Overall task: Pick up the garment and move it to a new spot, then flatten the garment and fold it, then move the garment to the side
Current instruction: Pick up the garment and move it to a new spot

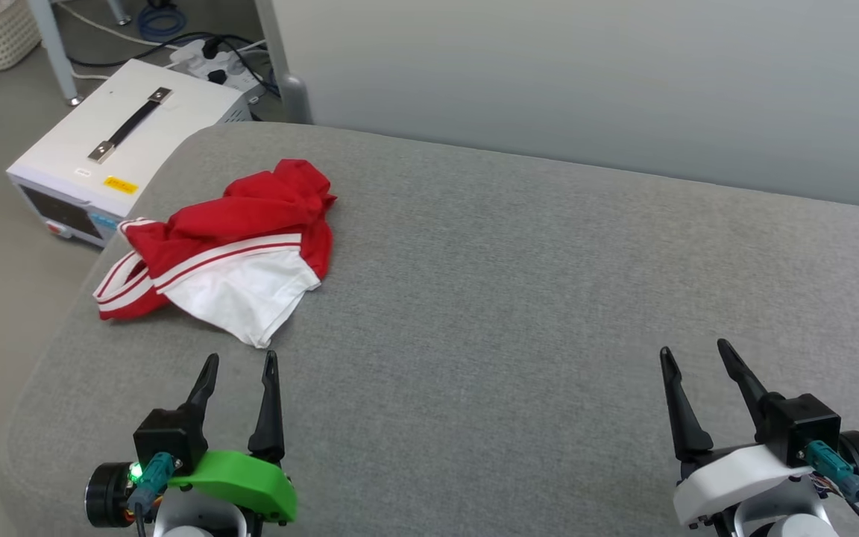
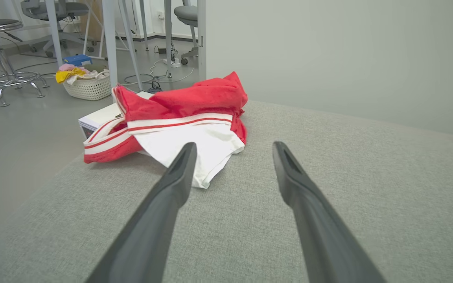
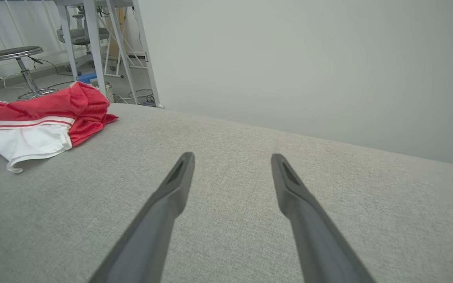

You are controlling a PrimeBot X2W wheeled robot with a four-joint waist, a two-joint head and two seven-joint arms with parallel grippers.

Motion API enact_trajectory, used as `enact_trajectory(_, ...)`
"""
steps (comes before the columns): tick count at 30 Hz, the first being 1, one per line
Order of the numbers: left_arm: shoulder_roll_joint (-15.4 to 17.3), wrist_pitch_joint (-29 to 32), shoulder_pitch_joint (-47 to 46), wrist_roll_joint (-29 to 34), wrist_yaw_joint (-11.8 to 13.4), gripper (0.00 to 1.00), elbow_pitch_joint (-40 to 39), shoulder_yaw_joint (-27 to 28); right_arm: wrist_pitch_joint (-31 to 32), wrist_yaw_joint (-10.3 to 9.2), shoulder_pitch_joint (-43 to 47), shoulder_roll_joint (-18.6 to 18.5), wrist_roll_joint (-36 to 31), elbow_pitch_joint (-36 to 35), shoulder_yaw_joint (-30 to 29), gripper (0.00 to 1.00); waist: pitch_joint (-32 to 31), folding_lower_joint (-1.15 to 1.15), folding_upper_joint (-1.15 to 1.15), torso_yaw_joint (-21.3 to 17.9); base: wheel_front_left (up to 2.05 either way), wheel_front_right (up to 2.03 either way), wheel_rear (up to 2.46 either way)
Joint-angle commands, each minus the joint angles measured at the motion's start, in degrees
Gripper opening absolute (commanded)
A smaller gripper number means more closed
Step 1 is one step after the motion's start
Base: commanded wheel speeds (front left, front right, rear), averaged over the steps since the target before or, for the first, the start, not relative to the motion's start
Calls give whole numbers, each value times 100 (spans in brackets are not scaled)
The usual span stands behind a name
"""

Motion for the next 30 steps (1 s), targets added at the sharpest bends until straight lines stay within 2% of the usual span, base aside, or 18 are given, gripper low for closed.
enact_trajectory(1, -18, -66, 115, -45, -28, 100, 37, 1, -60, -3, 67, -7, 49, 36, 23, 100, 25, 0, 0, 334, 0, 0, 0)
enact_trajectory(18, -21, -268, 146, -230, -116, 100, 260, -42, -260, -4, 41, -7, 152, 261, 270, 100, 80, 0, 0, 1304, 0, 0, 0)
enact_trajectory(26, -23, -363, 241, -268, -164, 100, 332, 28, -353, -4, 44, -7, 199, 336, 352, 100, 46, 0, 0, 1565, 0, 0, 0)
enact_trajectory(30, -23, -375, 276, -250, -174, 100, 331, 71, -366, -4, 50, -7, 204, 357, 404, 100, 27, 0, 0, 1559, 0, 0, 0)
